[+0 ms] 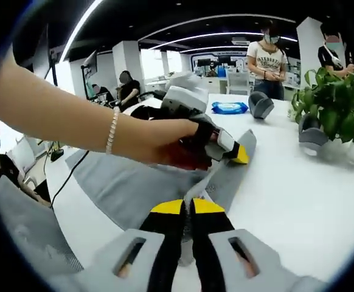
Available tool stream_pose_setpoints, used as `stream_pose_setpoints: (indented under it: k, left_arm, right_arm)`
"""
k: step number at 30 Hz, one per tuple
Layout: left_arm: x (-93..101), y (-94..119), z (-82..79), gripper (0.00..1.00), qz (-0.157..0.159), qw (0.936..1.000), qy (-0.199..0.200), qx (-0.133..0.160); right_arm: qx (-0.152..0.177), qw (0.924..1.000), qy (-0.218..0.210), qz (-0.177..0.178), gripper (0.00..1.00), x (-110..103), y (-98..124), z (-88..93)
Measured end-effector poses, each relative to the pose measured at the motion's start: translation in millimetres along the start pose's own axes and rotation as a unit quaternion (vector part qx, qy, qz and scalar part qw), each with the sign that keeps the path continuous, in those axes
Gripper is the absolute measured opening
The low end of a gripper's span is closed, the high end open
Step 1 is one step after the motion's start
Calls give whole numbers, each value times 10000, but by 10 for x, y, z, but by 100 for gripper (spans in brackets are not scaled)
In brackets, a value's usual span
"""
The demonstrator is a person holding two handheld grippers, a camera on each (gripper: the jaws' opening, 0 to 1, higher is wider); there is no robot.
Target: Fold the towel on the table until its edges align and the towel forms a compact rectangular stack.
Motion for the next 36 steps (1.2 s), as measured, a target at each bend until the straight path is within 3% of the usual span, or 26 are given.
stream_pose_setpoints:
  k: [7,16,24,36]
  left_arm:
    - [-35,-161,-138,7,-75,10000,-38,-2]
    - [-111,-261,-412,4,-136,9997,-96,155]
    - [-199,25,-650,3,-111,9993,-76,349]
    - [-318,606,-886,2,-139,9971,-408,631]
  right_arm:
    - [152,9994,-280,-168,1,-30,-14,-15]
    - [21,9996,32,-276,1,-174,-48,-39]
    - [2,9997,12,-244,1,-248,-31,-80]
    - [234,9989,255,-329,1,-648,-57,-434]
Point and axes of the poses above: the point that each gripper's makers call its tool centre point, and the gripper's own axes: y roughly backward along the fingers, x roughly to its right, z roughly out of its underside, the point moved 1 cm from there along y, roughly backward along the fingers, and after that the axes turned 14 degrees about -z, right-handed, at the moved point
